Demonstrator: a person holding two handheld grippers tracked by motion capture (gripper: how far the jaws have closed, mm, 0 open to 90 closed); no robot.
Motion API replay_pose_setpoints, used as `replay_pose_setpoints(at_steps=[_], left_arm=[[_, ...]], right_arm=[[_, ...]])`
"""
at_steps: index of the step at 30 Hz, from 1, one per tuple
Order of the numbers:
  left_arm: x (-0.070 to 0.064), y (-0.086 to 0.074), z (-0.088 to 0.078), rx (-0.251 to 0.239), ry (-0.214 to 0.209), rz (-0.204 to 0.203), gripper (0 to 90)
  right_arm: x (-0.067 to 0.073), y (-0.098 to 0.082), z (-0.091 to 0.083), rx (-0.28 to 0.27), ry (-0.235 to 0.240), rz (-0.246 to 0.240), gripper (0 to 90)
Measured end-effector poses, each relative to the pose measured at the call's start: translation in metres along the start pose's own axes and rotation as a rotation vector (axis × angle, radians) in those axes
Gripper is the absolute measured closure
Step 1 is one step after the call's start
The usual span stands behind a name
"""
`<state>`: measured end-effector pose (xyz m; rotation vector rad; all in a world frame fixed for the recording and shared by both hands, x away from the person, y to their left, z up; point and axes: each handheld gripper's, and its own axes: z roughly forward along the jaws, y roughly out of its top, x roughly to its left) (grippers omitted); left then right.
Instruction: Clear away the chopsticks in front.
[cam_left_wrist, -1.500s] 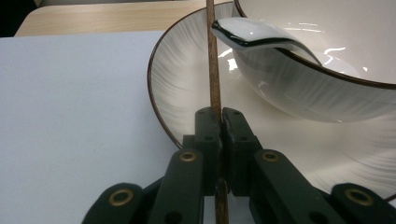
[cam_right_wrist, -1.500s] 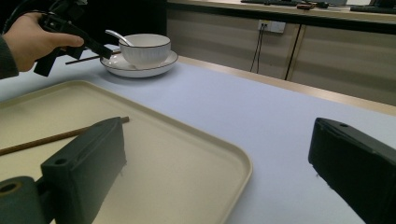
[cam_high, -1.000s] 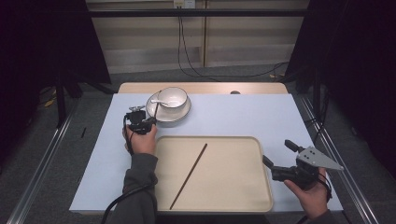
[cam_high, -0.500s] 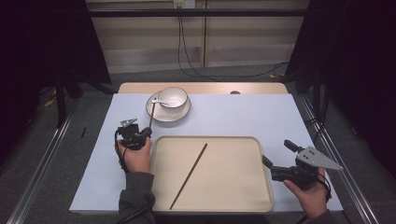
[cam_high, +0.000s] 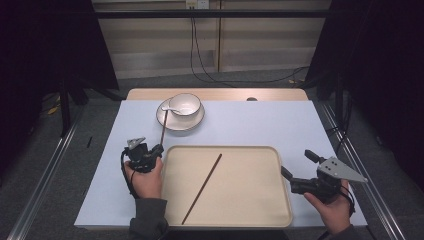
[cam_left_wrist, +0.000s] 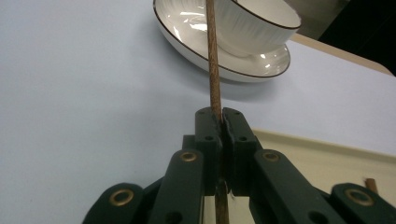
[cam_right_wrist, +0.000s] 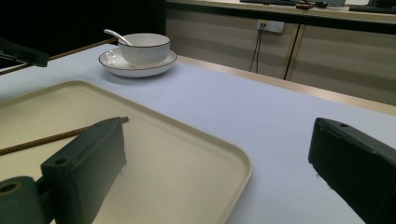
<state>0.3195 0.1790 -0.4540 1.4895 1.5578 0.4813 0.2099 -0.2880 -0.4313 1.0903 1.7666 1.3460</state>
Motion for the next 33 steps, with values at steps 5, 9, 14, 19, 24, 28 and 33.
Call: replay_pose_setpoints(at_steps=[5, 9, 14, 19, 24, 28, 33], left_arm=[[-0.004, -0.006, -0.010, -0.003, -0.009, 0.022, 85.7], [-0.005, -0.011, -0.017, -0.011, -0.017, 0.026, 85.7], [-0.009, -0.016, -0.025, -0.021, -0.051, 0.053, 85.7], [-0.014, -0.020, -0.031, -0.017, -0.083, 0.077, 85.7], [-0.021, -0.025, -0.034, -0.007, -0.128, 0.105, 85.7], [-0.027, -0.029, -0.033, 0.012, -0.155, 0.130, 85.7], [-0.031, -0.033, -0.036, 0.027, -0.177, 0.145, 85.7]], right_arm=[[0.001, 0.000, 0.000, 0.001, 0.004, -0.004, 3.7], [0.001, 0.001, -0.001, 0.001, 0.011, -0.004, 3.7], [0.001, 0.000, 0.000, 0.002, 0.010, -0.006, 3.7], [0.001, 0.001, -0.001, 0.003, 0.010, -0.006, 3.7], [0.001, 0.001, 0.000, 0.001, 0.005, -0.007, 3.7], [0.001, 0.001, 0.000, -0.004, 0.005, -0.012, 3.7], [0.001, 0.000, 0.000, -0.003, 0.004, -0.013, 3.7]])
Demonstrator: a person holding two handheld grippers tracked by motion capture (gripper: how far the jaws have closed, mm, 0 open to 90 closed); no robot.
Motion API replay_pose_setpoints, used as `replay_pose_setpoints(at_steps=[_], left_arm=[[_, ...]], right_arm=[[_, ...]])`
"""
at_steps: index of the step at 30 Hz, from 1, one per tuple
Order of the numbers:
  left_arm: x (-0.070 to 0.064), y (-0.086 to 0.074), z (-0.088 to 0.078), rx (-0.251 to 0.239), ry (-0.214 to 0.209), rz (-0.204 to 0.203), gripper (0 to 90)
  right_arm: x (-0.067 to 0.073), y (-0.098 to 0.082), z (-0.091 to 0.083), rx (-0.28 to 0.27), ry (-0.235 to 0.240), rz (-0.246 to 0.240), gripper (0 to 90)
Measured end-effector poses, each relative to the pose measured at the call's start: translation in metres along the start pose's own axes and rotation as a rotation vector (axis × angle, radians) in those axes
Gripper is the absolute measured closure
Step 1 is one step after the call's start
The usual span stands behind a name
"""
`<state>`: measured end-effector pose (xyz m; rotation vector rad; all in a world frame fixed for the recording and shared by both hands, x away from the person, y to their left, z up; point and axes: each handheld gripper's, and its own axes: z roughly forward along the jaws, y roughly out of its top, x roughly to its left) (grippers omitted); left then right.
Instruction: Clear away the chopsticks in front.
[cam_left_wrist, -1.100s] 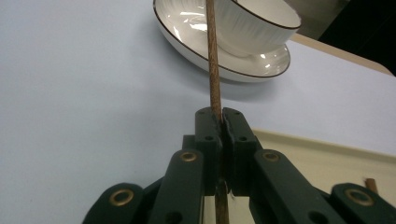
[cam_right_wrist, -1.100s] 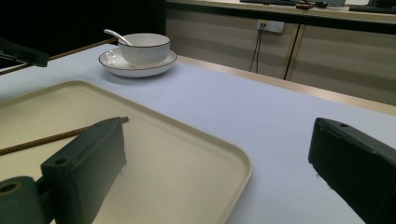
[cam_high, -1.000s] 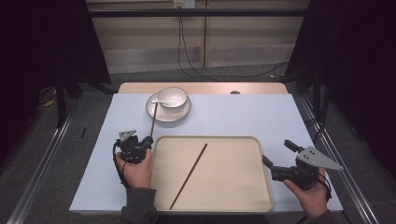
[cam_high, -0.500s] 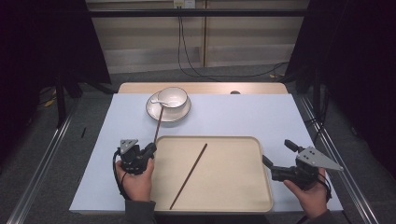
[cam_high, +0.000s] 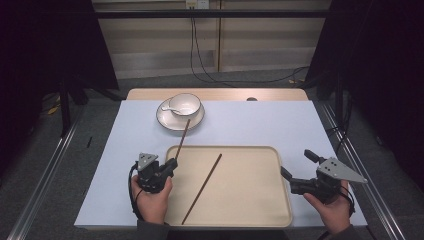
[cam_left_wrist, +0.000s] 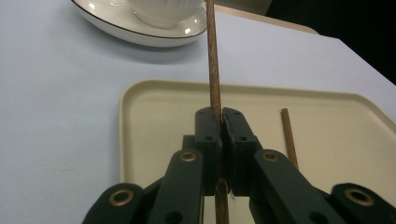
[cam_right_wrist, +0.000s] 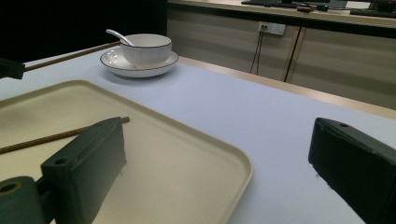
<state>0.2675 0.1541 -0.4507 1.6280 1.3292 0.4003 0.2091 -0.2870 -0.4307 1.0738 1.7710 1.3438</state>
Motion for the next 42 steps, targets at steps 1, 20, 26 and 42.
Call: replay_pose_setpoints(at_steps=[1, 20, 26, 42], left_arm=[[0.000, -0.001, 0.000, 0.004, -0.014, 0.001, 85.7], [-0.012, -0.019, -0.004, 0.115, -0.094, 0.041, 85.6], [-0.013, -0.024, -0.002, 0.138, -0.102, 0.036, 85.6], [-0.015, -0.031, 0.001, 0.205, -0.109, 0.048, 85.5]], right_arm=[[0.000, 0.000, 0.000, 0.000, -0.005, 0.000, 3.7], [0.000, 0.000, 0.000, 0.005, 0.003, -0.001, 3.7], [0.000, -0.001, 0.001, 0.007, 0.004, 0.001, 3.7], [0.001, 0.000, 0.005, 0.006, 0.013, -0.007, 3.7]])
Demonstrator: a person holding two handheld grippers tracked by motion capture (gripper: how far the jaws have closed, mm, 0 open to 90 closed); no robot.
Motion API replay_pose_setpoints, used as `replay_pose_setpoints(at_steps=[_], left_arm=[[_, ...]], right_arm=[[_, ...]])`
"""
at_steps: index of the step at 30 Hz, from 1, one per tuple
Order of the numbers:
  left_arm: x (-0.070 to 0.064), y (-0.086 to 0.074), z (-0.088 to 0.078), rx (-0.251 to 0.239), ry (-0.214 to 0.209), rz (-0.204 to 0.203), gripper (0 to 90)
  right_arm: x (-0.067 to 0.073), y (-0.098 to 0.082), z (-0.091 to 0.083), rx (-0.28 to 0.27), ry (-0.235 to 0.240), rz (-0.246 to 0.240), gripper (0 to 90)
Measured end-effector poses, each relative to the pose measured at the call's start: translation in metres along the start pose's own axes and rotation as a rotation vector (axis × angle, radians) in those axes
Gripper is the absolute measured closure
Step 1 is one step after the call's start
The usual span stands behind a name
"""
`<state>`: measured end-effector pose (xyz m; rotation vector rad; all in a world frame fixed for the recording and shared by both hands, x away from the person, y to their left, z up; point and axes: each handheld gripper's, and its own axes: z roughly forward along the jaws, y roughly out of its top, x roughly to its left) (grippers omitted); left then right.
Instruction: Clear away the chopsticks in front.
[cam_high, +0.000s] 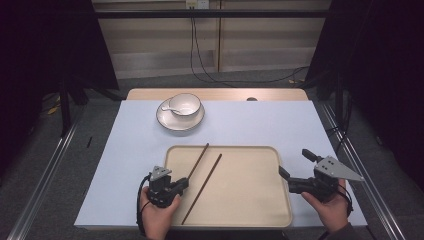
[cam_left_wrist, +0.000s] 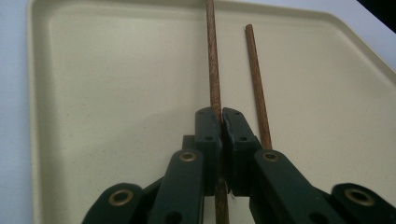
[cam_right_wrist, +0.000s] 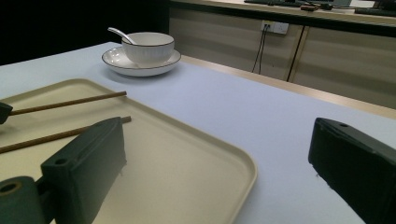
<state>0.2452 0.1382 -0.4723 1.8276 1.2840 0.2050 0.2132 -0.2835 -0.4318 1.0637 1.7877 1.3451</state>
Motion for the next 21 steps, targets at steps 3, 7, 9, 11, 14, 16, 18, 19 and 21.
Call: replay_pose_setpoints(at_steps=[3, 7, 9, 11, 14, 16, 18, 19, 21], left_arm=[[0.0000, 0.0000, 0.0015, 0.015, -0.006, -0.001, 85.5], [-0.0006, 0.0009, 0.0026, 0.026, -0.012, 0.004, 85.5], [-0.0015, 0.0015, 0.0037, 0.026, -0.016, 0.000, 85.4], [-0.0011, 0.0020, 0.0038, 0.033, -0.020, 0.003, 85.1], [-0.0005, 0.0018, 0.0041, 0.041, -0.019, 0.003, 85.0], [-0.0005, 0.0010, 0.0056, 0.050, -0.018, -0.007, 84.9], [-0.0008, 0.0005, 0.0064, 0.052, -0.018, -0.015, 83.0], [-0.0006, 0.0006, 0.0060, 0.053, -0.020, -0.013, 82.8], [-0.0004, 0.0007, 0.0056, 0.050, -0.019, -0.014, 82.8]], right_arm=[[-0.0003, -0.0003, 0.0004, 0.002, -0.002, -0.002, 3.7], [-0.0003, -0.0004, 0.0002, 0.002, 0.000, 0.003, 3.7], [-0.0004, -0.0004, 0.0001, 0.004, -0.001, 0.004, 3.7], [-0.0001, -0.0004, 0.0003, 0.004, -0.001, 0.004, 3.7], [0.0000, -0.0005, 0.0003, 0.005, -0.002, 0.004, 3.7], [-0.0005, -0.0006, 0.0004, 0.005, -0.001, 0.004, 3.7], [-0.0009, -0.0005, 0.0009, 0.005, 0.000, 0.003, 3.7], [-0.0008, -0.0005, 0.0011, 0.005, 0.001, 0.002, 3.7], [-0.0008, -0.0005, 0.0013, 0.005, 0.000, 0.002, 3.7]])
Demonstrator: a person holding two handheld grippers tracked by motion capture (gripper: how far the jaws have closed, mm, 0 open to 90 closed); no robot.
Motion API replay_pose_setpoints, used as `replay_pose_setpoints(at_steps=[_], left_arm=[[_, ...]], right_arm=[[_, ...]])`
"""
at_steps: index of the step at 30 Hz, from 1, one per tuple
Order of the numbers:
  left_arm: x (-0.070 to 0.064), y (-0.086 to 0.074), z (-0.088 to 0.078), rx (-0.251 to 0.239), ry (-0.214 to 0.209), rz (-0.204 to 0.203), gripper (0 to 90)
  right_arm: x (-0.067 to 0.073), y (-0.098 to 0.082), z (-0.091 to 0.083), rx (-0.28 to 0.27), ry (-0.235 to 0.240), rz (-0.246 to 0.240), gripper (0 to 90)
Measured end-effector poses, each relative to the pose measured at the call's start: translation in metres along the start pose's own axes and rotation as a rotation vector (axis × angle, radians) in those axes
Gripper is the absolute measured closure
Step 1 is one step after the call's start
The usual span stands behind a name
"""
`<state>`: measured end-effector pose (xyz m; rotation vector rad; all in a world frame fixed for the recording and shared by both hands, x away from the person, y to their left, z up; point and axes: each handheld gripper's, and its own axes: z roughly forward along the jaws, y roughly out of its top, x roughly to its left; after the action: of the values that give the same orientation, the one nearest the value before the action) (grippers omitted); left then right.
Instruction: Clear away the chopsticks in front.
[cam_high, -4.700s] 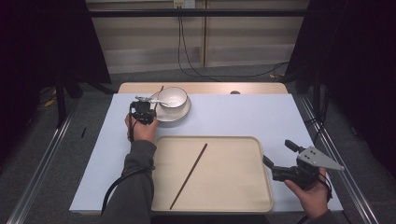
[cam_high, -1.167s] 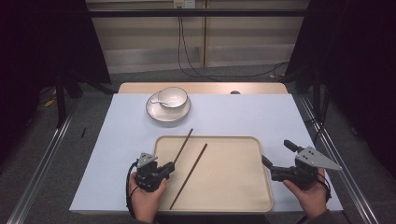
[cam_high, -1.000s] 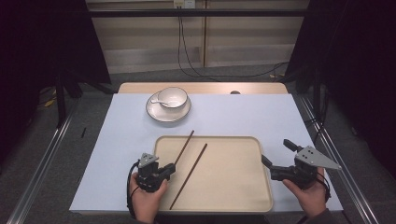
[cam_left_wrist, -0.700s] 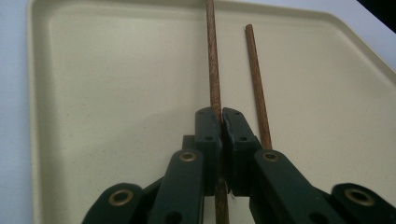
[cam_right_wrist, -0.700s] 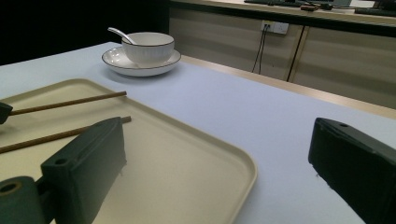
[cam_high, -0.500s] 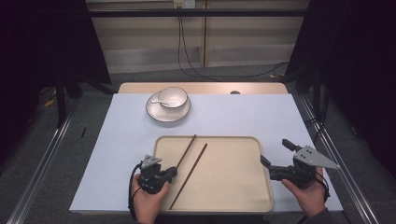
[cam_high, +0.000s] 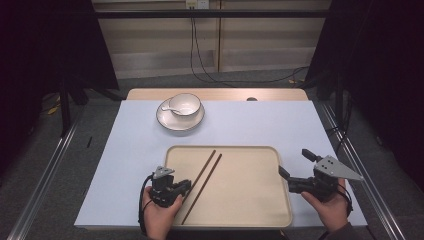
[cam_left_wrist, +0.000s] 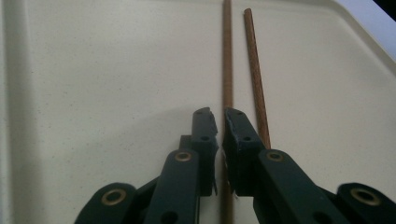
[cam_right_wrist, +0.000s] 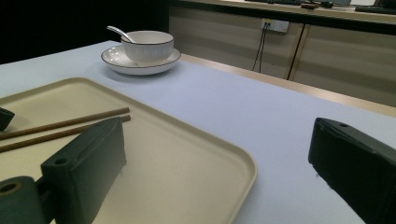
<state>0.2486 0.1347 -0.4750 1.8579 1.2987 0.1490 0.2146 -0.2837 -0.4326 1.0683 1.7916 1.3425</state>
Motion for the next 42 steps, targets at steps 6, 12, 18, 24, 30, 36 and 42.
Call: replay_pose_setpoints(at_steps=[6, 12, 18, 24, 30, 36, 42], left_arm=[[0.000, 0.001, -0.001, -0.019, -0.010, 0.000, 77.9], [-0.002, 0.007, -0.006, -0.063, -0.028, -0.002, 69.4], [-0.003, 0.017, -0.009, -0.127, -0.062, 0.014, 54.6], [0.001, 0.025, -0.010, -0.235, -0.085, 0.020, 24.1], [0.003, 0.032, -0.009, -0.297, -0.077, 0.106, 17.2], [0.003, 0.047, -0.010, -0.341, -0.085, 0.157, 13.9], [0.004, 0.063, -0.015, -0.337, -0.129, 0.199, 5.4]], right_arm=[[0.000, 0.000, 0.002, 0.001, 0.004, 0.002, 3.7], [0.000, 0.000, -0.002, -0.006, -0.004, 0.006, 3.8], [0.001, 0.001, -0.005, -0.006, -0.005, -0.002, 3.8], [0.001, 0.001, -0.005, -0.006, -0.007, -0.004, 3.8], [0.001, 0.001, -0.005, -0.007, -0.006, -0.001, 3.8], [0.002, 0.001, -0.005, -0.007, -0.012, -0.002, 3.8], [0.001, 0.001, -0.005, -0.008, -0.005, -0.002, 3.8]])
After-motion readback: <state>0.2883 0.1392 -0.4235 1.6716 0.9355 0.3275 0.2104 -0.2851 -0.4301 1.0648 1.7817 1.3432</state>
